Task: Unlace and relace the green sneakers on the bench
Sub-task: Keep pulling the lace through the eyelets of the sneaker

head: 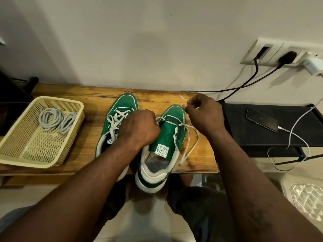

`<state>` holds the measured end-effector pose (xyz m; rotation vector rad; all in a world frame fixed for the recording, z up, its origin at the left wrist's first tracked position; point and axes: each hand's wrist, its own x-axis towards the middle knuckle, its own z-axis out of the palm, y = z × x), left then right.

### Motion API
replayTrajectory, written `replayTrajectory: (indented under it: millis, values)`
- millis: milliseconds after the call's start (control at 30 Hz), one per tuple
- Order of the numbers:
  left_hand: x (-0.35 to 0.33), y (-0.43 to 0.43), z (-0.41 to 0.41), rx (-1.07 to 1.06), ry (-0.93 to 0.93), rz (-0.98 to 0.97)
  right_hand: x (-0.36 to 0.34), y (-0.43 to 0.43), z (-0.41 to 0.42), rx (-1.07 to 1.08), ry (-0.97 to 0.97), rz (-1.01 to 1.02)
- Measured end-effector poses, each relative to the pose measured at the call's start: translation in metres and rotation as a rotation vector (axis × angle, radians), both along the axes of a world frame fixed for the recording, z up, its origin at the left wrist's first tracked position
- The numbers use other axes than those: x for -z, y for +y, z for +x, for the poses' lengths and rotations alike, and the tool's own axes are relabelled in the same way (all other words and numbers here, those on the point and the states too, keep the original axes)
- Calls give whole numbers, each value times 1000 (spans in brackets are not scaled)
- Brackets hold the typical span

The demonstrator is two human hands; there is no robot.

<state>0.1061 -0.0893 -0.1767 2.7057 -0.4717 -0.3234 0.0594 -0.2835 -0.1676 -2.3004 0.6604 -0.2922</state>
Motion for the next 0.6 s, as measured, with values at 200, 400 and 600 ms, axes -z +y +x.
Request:
replayTrajectory:
  millis: [200,400,600]
  values:
    - [-9,-2,-4,38,-62,45,0,8,-1,-130,195,-76]
    - [-10,-11,-5,135,-159,92,-2,23,-5,-358,533,-35]
    - [5,-34,-9,229,-260,152,-2,22,-6,-254,482,28]
